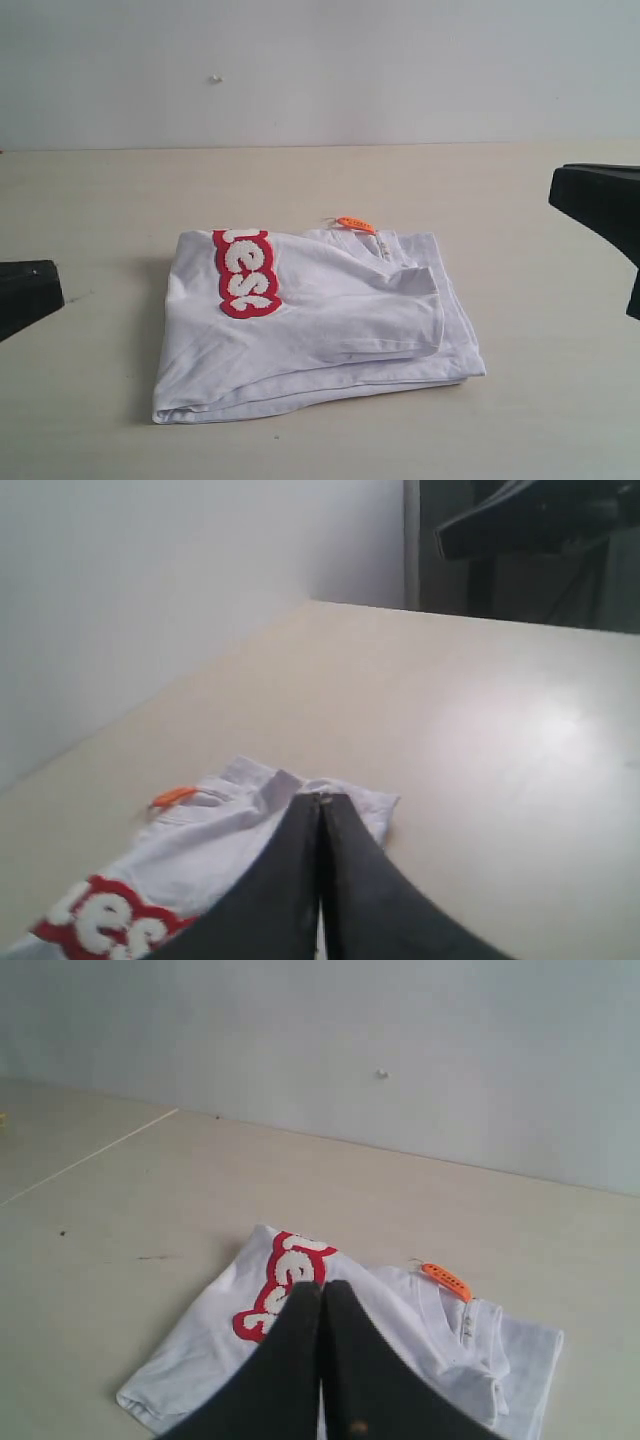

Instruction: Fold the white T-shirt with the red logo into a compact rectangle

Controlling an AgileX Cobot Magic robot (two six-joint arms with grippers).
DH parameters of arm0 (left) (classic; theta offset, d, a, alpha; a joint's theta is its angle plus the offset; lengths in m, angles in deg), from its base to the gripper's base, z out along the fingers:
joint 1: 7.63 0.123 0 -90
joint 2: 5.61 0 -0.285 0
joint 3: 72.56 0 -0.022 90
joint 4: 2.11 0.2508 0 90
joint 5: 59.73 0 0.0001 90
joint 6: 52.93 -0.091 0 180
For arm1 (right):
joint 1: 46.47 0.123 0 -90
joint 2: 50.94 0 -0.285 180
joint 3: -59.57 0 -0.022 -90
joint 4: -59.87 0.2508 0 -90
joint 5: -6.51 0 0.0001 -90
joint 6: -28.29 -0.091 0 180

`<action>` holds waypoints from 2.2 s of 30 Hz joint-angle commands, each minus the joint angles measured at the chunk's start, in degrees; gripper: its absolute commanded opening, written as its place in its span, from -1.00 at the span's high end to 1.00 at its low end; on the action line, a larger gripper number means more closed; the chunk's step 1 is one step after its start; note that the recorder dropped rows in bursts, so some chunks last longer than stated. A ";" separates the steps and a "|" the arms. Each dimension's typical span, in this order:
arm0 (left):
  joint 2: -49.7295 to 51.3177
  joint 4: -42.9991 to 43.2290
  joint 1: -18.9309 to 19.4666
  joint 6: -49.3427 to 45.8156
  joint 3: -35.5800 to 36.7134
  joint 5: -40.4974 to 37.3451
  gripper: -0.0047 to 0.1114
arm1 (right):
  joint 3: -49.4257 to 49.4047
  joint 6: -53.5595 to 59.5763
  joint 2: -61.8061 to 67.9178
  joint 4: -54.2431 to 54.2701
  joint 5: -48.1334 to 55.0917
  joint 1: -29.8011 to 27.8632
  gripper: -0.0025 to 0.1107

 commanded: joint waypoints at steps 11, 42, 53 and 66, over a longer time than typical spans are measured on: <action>-16.05 -1.34 -0.02 6.32 0.49 22.85 0.92 | -0.24 -0.05 -0.45 0.06 -0.22 -0.21 0.96; -24.11 -4.67 0.09 18.10 12.58 34.83 0.92 | -0.24 -0.05 -0.45 0.06 -0.22 -0.21 0.96; -27.89 18.62 0.09 36.38 12.58 36.23 0.92 | -0.24 -0.05 -0.45 0.06 -0.22 -0.21 0.96; -32.80 84.19 0.09 108.05 12.58 37.94 0.92 | -0.24 -0.05 -0.43 0.06 -0.48 -0.21 0.96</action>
